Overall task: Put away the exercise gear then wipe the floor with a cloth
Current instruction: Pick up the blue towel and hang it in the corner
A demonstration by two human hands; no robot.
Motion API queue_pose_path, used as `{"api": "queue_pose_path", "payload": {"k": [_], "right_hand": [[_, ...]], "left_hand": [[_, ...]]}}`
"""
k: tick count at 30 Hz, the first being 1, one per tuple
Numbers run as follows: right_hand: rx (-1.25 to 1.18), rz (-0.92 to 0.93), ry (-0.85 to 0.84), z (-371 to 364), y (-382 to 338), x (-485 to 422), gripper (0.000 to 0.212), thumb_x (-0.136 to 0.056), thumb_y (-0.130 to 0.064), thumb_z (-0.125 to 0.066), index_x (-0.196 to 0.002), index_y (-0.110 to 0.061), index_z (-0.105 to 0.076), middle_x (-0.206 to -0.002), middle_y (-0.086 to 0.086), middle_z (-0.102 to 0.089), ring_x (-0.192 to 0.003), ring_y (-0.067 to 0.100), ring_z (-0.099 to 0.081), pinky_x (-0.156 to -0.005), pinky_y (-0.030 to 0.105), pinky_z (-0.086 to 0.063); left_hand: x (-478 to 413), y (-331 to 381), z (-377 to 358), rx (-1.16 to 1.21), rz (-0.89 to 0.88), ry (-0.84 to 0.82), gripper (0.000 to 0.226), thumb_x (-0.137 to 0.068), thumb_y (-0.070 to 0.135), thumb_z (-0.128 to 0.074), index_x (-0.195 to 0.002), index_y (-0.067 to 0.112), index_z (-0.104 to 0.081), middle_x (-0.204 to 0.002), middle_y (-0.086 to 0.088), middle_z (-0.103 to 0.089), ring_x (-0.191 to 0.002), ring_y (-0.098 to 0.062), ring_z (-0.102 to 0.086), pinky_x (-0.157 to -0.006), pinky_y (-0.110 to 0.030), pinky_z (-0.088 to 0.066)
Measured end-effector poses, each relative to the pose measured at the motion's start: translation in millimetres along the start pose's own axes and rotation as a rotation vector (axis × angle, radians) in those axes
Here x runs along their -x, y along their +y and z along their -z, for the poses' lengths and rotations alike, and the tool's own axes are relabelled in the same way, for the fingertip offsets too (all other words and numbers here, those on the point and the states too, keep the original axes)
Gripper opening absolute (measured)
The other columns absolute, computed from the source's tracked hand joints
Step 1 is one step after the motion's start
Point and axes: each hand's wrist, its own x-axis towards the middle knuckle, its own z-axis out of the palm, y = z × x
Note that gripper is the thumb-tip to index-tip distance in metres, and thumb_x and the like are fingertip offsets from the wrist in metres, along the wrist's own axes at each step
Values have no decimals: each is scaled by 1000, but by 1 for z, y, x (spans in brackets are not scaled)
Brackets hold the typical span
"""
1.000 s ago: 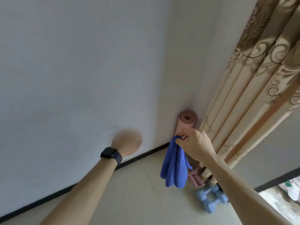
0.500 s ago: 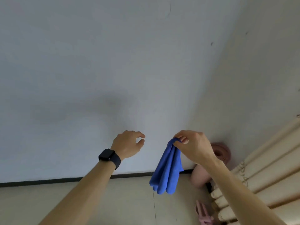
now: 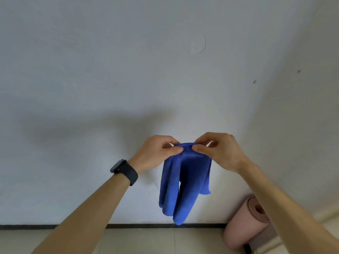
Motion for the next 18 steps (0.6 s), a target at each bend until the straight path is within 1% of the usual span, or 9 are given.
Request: {"api": "queue_pose_path", "payload": {"k": [2,4,6,8,11,12,14,16,18], "right_hand": [[-16,12,-32,8,-2,-11,5,-87,-34,-74,-83,-36,-74,-82,-16,-72,-68,7,-64,-63,14,-46],[-109,-12,-118,16,-4,-19,9,-91,-30,-71,-85,-26,-75,-81,-12,-73,-73,10,-66,-71,20,-48],[-206,-59,-200,22,-2,-27,18,-94,-29,-67,-84,-17,-74,-79,-6,-72,-74,11,-63,-75,27,-47],[-215,-76,-225,23,3,-35,23,-96,-32,-64,-84,-14,-72,-79,-4,-68,-75,11,-60,-78,30,-45],[-200,-71,-224,20,10,-42,26,-97,-36,-61,-82,-16,-68,-76,-8,-63,-73,10,-55,-78,33,-42],[-194,-69,-213,20,11,-44,28,-96,-39,-60,-81,-16,-66,-76,-9,-60,-73,11,-53,-77,34,-41],[-178,-60,-194,20,13,-46,33,-92,-45,-56,-82,-14,-61,-76,-7,-56,-74,14,-48,-77,36,-40],[-187,-50,-171,20,14,-47,30,-97,-39,-53,-86,-11,-58,-76,-9,-54,-74,13,-47,-77,34,-39],[-200,-31,-131,18,14,-46,23,-102,-30,-52,-87,-14,-58,-75,-16,-56,-72,7,-50,-76,26,-39]], "left_hand": [[-7,7,18,-20,43,-64,9,-89,39,-70,-97,35,-72,-84,3,-74,-80,-12,-69,-79,-32,-53],[-14,15,35,14,141,-173,19,-82,46,-75,-99,38,-71,-90,1,-73,-86,-12,-69,-81,-29,-52],[-21,19,49,92,202,-210,27,-71,51,-75,-96,40,-72,-89,6,-71,-85,-7,-67,-78,-24,-50],[-26,19,56,61,193,-227,29,-67,51,-74,-94,41,-71,-82,11,-67,-77,-3,-63,-74,-21,-45],[-29,19,55,-30,181,-321,31,-74,41,-81,-101,40,-68,-87,6,-68,-75,-4,-63,-75,-21,-43],[-30,19,53,-39,177,-310,30,-77,36,-82,-104,39,-68,-90,4,-70,-76,-4,-64,-76,-20,-44],[-34,17,53,-55,161,-232,27,-82,30,-79,-106,36,-69,-94,8,-73,-80,-1,-67,-77,-17,-45],[-40,15,55,-76,147,-172,22,-85,29,-76,-106,32,-71,-95,10,-75,-86,1,-68,-77,-15,-44],[-45,13,53,-68,130,-166,17,-87,28,-75,-104,29,-74,-96,12,-76,-89,3,-69,-79,-15,-44]]}}
